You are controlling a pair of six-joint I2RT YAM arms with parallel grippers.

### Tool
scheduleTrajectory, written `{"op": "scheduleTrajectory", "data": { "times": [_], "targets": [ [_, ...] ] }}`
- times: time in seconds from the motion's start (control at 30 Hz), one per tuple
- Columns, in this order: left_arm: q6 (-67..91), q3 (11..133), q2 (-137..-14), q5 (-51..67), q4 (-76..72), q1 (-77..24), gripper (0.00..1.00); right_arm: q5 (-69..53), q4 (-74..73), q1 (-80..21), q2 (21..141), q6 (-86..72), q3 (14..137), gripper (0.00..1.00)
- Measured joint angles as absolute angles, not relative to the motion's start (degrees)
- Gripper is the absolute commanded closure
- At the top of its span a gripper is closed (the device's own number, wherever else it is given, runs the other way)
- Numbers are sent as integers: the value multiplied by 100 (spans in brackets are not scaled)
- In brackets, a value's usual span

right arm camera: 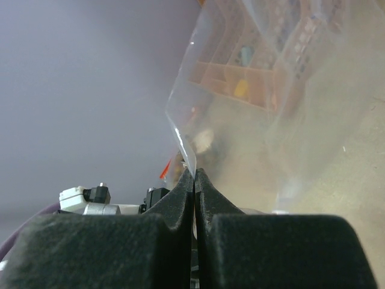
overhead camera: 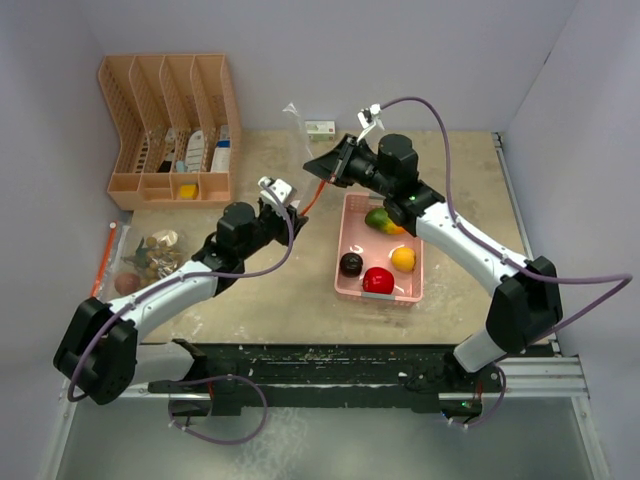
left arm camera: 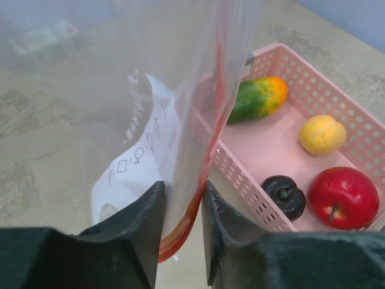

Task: Place the food in the zip-top bag and seal the zipper
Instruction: Open the zipper of the food storage bag.

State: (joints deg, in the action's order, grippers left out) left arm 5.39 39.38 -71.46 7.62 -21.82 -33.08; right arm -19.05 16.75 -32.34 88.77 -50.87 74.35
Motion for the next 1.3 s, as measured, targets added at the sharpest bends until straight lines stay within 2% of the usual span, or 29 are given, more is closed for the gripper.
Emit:
{"op": "scheduleTrajectory", "data": {
  "times": [0.07,0.27,0.37,0.4,0.53,0.8,1.03,1.17,1.3],
  "targets": [
    [543,3997,-7166,792,-2222,-3308,100,-1927,1688,-3234,8855,-5103,7424,100],
    [607,4139,-7161,934,-2128,-3308,100,-2025,1610,-3234,8691,-5105,7367,100],
    [696,4209,-7011,1046,-1831,-3308,100,-2062,1507,-3234,8604,-5074,7360,77],
    [731,4246,-6932,1085,-1688,-3308,100,-2053,1446,-3234,8578,-5033,7367,65],
    [1000,4296,-6418,1223,-1166,-3308,100,-1999,998,-3234,8477,-4639,7439,48],
    [2040,4296,-5223,1264,-454,-3308,100,-1201,152,-3236,7481,-3315,7408,47],
    [3100,4318,-4840,1100,-292,-3308,100,-596,102,-3269,5911,-2471,6556,48],
    [3662,4482,-4880,875,-143,-3308,100,-499,3,-3509,5741,-2043,6375,48],
    [4115,4871,-5172,631,-45,-3308,100,-445,-108,-4027,6071,-1638,6329,48]
  ]
}}
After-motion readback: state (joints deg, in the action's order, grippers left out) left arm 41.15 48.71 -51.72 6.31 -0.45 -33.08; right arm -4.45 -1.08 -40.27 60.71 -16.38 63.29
